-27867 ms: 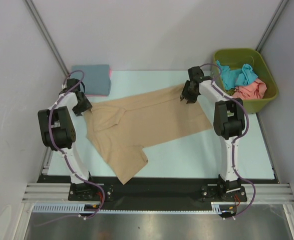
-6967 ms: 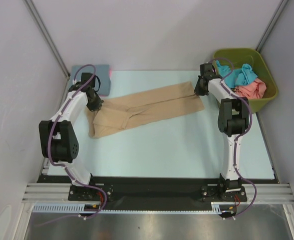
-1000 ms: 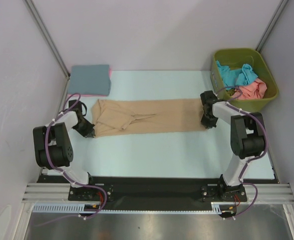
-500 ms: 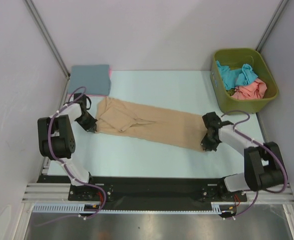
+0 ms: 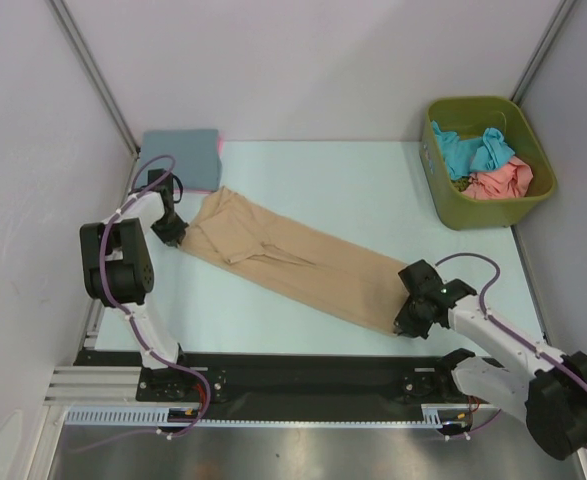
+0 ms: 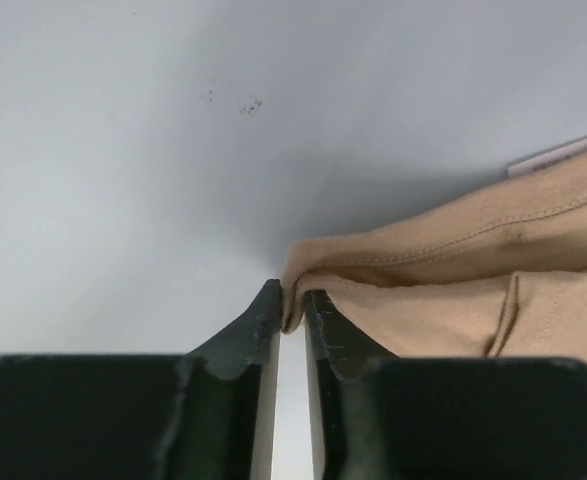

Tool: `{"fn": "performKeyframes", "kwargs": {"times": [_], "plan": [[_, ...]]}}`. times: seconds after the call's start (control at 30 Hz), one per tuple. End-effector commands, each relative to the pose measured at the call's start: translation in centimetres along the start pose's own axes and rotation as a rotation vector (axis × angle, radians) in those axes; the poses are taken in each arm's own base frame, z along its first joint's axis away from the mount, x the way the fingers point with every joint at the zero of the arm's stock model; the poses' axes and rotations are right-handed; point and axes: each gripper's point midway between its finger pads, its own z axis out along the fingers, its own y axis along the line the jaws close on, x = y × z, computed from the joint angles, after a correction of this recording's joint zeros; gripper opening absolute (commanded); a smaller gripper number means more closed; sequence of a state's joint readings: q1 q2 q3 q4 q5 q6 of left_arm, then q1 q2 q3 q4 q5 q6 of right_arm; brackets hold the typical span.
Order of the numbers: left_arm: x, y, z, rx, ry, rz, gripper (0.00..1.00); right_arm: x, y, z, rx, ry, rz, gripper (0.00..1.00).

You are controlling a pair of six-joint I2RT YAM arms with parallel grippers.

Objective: Fold and stack the t-shirts
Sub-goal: Fold the tshirt

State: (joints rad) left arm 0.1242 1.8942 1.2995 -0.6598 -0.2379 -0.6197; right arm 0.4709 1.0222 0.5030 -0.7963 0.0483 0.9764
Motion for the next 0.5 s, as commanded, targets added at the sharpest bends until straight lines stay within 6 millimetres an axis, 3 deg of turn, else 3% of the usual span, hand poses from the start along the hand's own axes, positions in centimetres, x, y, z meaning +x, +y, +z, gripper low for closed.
{"fn": "performKeyframes", "kwargs": {"times": [0.0,0.03,0.1,0.23,0.3,0.33,0.4,0.43,0.47], "plan": [[-3.3,1.8,-1.7,-0.066,-0.118,0.020,0.21,1.0,-1.6,-1.0,0.024,0.015,-0.032,0.07],[-3.1,1.9,-1.9,-0.062,-0.112,0.019,0.33,0.8,-1.4,-1.4,0.009,0.006,-0.044,0.13],[-2.7,2.0,-3.0,-0.043,-0.111,0.008,0.41,0.0,-0.1,-2.9,-0.046,-0.025,-0.114,0.31],[-2.9,2.4,-6.2,0.016,-0.172,-0.027,0.62,-1.9,1.7,-5.6,-0.103,-0.108,-0.243,0.55],[-3.1,2.8,-8.3,0.043,-0.205,-0.034,0.63,-3.5,3.3,-6.9,-0.141,-0.179,-0.316,0.71],[-3.1,2.9,-9.1,0.058,-0.218,-0.036,0.63,-4.0,3.9,-7.2,-0.151,-0.201,-0.323,0.74],[-2.4,3.0,-10.0,0.099,-0.220,-0.019,0.64,-6.0,7.3,-8.2,-0.221,-0.275,-0.375,0.77],[-2.6,3.1,-11.6,0.135,-0.255,-0.025,0.64,-6.9,8.4,-8.3,-0.221,-0.294,-0.367,0.81],[-1.7,2.9,-11.8,0.173,-0.243,-0.017,0.65,-8.0,10.9,-9.1,-0.280,-0.327,-0.370,0.81]]}}
